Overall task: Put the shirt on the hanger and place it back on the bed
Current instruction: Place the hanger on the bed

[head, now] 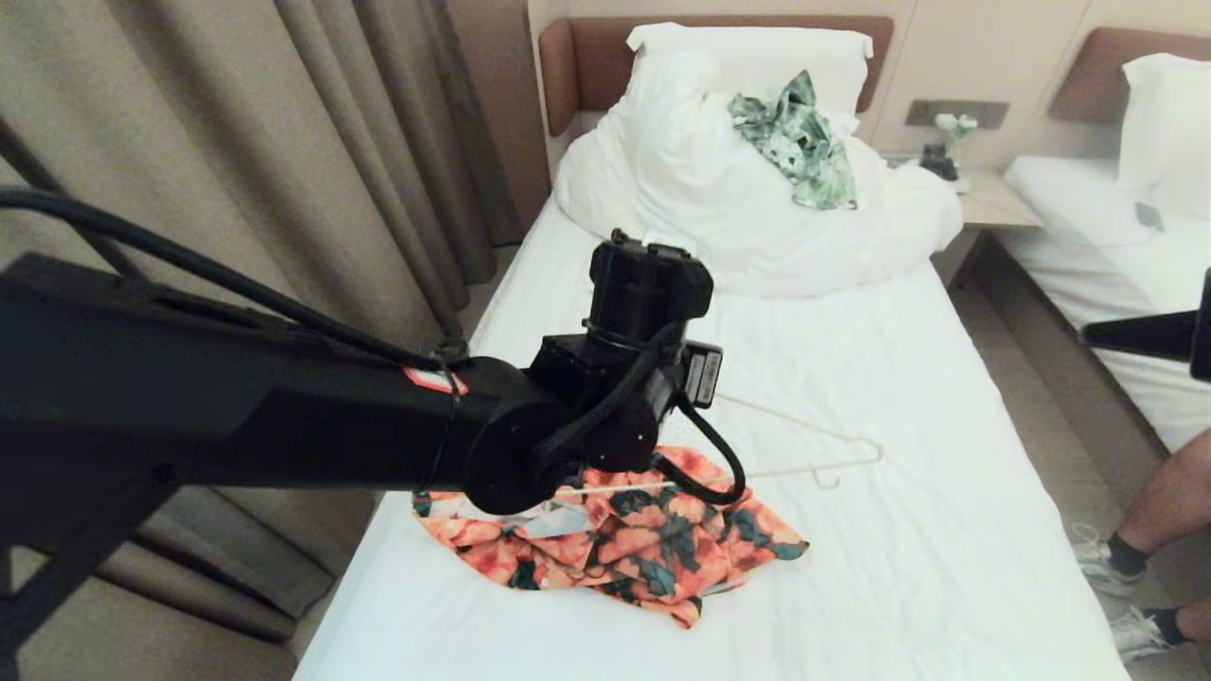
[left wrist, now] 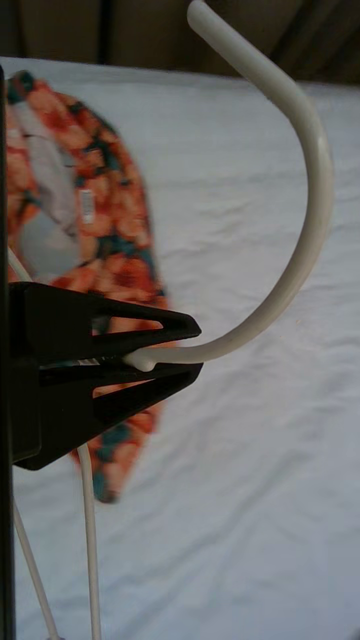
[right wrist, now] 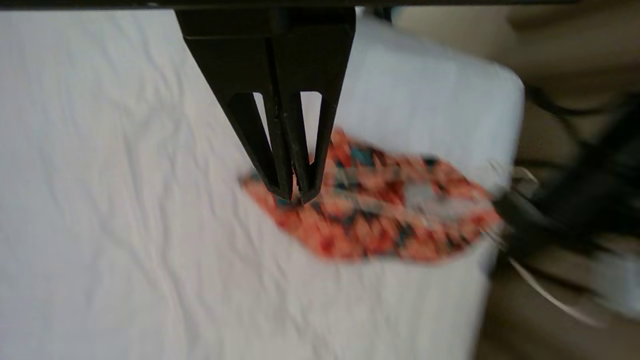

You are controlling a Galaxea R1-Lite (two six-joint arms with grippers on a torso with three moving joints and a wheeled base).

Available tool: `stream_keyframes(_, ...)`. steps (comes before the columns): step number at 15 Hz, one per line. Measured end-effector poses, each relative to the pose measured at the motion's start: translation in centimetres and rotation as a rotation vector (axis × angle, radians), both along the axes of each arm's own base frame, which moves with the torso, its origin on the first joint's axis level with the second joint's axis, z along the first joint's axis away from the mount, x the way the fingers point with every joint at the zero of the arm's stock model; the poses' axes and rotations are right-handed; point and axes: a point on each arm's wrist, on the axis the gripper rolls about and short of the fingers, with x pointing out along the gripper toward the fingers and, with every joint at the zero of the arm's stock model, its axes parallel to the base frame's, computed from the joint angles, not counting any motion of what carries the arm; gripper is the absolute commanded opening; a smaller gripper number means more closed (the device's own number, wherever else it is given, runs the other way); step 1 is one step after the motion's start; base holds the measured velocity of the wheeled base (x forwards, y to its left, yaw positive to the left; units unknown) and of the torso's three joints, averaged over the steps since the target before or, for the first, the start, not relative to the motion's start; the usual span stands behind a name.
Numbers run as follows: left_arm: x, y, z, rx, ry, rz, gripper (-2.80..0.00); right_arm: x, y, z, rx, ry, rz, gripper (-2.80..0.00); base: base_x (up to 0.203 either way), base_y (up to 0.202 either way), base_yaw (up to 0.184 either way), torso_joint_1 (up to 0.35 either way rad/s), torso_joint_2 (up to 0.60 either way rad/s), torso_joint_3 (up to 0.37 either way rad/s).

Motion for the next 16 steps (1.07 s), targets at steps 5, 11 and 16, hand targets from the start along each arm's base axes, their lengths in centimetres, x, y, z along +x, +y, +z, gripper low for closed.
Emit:
stream_keyframes(5, 2.4, 2.2, -4.7, 0.014, 0.286, -0.114, -2.80, -0.3, 0.2, 1.8, 0.078, -0.133, 0.100, -2.80, 0.000, 0.000, 0.000, 0.000, 0.00, 0.000)
stream_keyframes(11, 8.2, 1.5, -12.4, 0.046, 0.332, -0.091, -2.80, -1.1, -0.1, 2.8, 0.094, -0.200, 0.100, -2.80, 0.000, 0.000, 0.000, 0.000, 0.00, 0.000)
stream_keyframes(16, 12.3, 1.3, -17.6, 0.105, 0.333, -0.034, -2.80, -1.7, -0.2, 3.0, 0.098, -0.215, 0.110, -2.80, 0.000, 0.000, 0.000, 0.000, 0.00, 0.000)
